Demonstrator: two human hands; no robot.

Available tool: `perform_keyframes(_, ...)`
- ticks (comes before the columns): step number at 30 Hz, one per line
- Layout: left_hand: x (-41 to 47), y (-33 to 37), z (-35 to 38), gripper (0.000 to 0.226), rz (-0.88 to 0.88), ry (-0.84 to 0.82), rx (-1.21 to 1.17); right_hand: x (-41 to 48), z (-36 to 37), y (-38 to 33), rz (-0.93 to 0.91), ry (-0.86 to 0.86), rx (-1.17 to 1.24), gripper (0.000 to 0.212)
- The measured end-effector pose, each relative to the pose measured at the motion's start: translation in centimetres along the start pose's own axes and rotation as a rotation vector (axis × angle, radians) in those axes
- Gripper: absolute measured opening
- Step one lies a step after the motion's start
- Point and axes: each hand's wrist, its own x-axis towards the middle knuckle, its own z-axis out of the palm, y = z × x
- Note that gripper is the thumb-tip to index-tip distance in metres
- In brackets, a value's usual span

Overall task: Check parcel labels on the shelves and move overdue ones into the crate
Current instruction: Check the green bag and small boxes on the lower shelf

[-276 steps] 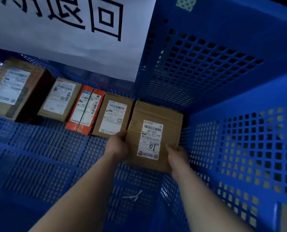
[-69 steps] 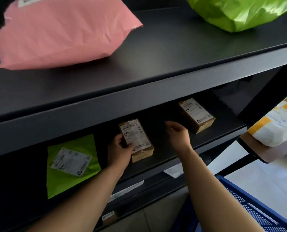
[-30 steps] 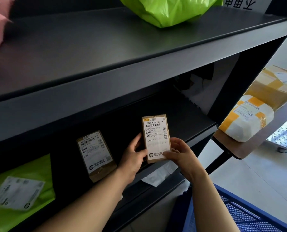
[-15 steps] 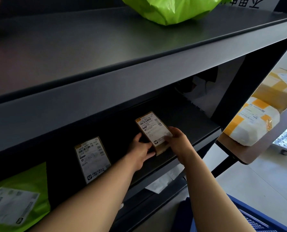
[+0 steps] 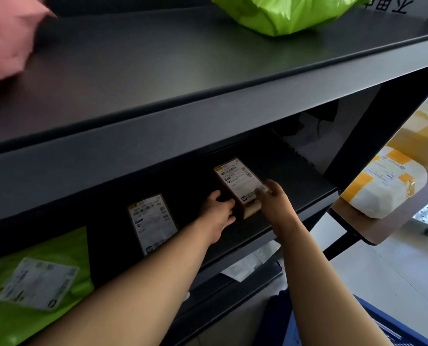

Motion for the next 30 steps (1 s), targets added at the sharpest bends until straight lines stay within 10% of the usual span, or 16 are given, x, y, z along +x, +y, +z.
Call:
perform_keyframes(7, -6.6, 0.2, -5.7, 0.040, 0.105, 0.083, -0.036, -6.7, 3.0, -2.5, -0.173, 0.045, -0.286, 0.058)
perform_keyframes(30, -35.8, -5.9, -44.0, 0.039, 0.346, 0.689, -0.504, -38.6, 36.7, -8.3, -0.413, -0.843, -0.343, 0.050)
